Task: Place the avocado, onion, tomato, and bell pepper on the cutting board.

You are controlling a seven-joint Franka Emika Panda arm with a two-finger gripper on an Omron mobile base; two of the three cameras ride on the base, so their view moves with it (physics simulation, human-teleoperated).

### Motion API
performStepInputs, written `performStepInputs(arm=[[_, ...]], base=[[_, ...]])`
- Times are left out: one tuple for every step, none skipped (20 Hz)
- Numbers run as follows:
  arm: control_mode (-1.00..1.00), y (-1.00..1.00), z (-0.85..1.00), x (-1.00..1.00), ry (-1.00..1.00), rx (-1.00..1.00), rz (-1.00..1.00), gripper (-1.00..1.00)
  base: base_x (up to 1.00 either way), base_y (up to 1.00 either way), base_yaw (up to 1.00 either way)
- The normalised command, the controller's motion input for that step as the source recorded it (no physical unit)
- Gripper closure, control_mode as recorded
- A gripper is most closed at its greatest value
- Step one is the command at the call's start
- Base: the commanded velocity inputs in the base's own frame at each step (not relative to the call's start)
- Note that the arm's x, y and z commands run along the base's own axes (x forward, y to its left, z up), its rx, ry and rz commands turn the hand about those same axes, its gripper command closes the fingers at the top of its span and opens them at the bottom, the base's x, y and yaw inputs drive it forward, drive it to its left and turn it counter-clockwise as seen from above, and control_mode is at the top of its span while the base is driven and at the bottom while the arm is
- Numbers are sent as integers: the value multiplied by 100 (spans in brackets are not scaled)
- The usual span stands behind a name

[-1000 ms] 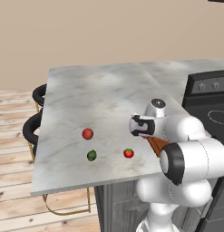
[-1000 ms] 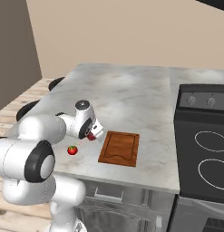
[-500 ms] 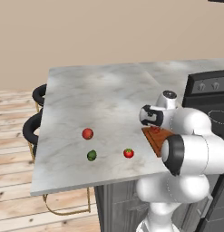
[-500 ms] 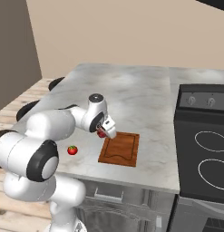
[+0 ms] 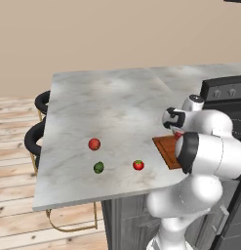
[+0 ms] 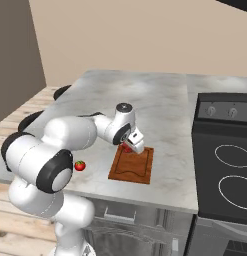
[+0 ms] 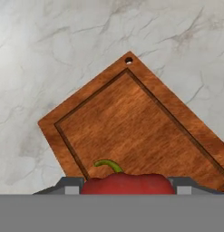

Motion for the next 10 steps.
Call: performStepInputs(arm=[[-100,-48,-7,4,0,0,0,100],[-100,-46,-10,5,0,0,0,100],[-100,-44,-13,7,0,0,0,100],[-100,-44,-14,9,0,0,0,100],[-100,-43,-14,9,0,0,0,100],[-100,-43,-14,9,0,0,0,100],[-100,-41,-16,9,0,0,0,100],[-100,-39,-18,9,0,0,0,100],[-100,-36,-23,8,0,0,0,100],[-100,-30,-27,7,0,0,0,100]], base=[[0,0,0],[0,0,0],[0,0,0],[0,0,0],[0,0,0],[0,0,0],[0,0,0],[0,0,0],[0,0,0],[0,0,0]])
